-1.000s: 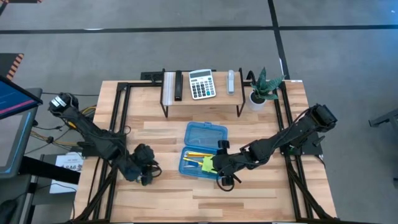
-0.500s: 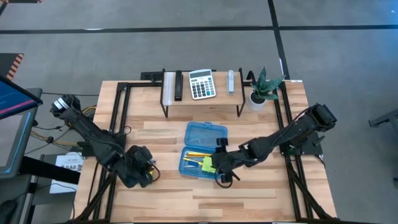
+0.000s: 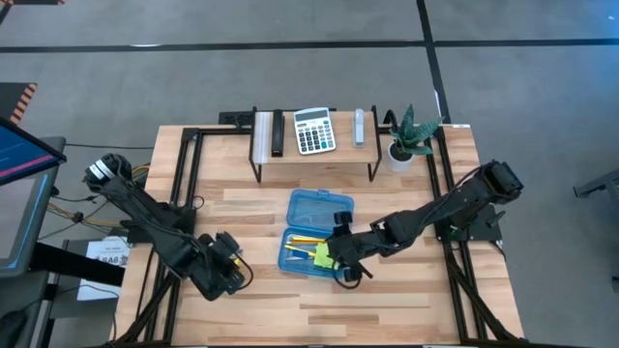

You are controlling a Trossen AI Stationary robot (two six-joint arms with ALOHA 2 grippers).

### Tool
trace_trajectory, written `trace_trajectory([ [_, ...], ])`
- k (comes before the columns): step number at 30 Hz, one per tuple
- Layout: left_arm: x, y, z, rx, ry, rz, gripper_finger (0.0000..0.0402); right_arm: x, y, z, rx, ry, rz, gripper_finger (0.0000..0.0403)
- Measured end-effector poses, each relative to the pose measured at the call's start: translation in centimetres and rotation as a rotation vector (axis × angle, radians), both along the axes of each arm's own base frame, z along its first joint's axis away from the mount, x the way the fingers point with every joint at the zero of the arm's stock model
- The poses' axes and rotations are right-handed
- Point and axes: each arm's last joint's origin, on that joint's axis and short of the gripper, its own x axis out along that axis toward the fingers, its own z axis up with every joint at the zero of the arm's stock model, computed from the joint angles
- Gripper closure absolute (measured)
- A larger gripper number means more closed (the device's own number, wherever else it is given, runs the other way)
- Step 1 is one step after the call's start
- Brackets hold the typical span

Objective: Pack school essentials
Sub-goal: Put the crayon box into the blue supply box

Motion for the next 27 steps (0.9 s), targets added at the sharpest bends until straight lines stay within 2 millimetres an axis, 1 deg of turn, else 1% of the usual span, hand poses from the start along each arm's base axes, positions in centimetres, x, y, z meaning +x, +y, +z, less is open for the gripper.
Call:
trace_trajectory([
  [3, 0.3, -0.3, -0.8, 0.0, 0.017, 0.076, 0.0235, 0.2, -0.5, 0.0, -0.012, 0.0, -0.002, 0.0189],
  [7, 0.8, -0.8, -2.4, 0.002, 0.072, 0.199, 0.0187, 0.4, -1.2, 0.0, -0.017, 0.003, -0.003, 0.0188],
  [10, 1.0, -1.1, -3.5, -0.003, 0.131, 0.233, 0.0156, 0.6, -1.6, 0.0, -0.014, 0.006, 0.001, 0.0188],
  [13, 1.3, -1.3, -4.1, -0.015, 0.174, 0.243, 0.0129, 0.7, -1.9, 0.0, -0.011, 0.008, 0.001, 0.0188],
  [19, 1.2, -1.3, -4.2, -0.042, 0.236, 0.261, 0.0091, 1.0, -2.4, 0.1, 0.013, -0.003, 0.025, 0.0188],
  [27, 0.6, -1.5, -4.3, -0.034, 0.257, 0.282, 0.0059, 1.0, -2.3, 0.1, 0.027, -0.001, 0.048, 0.0188],
])
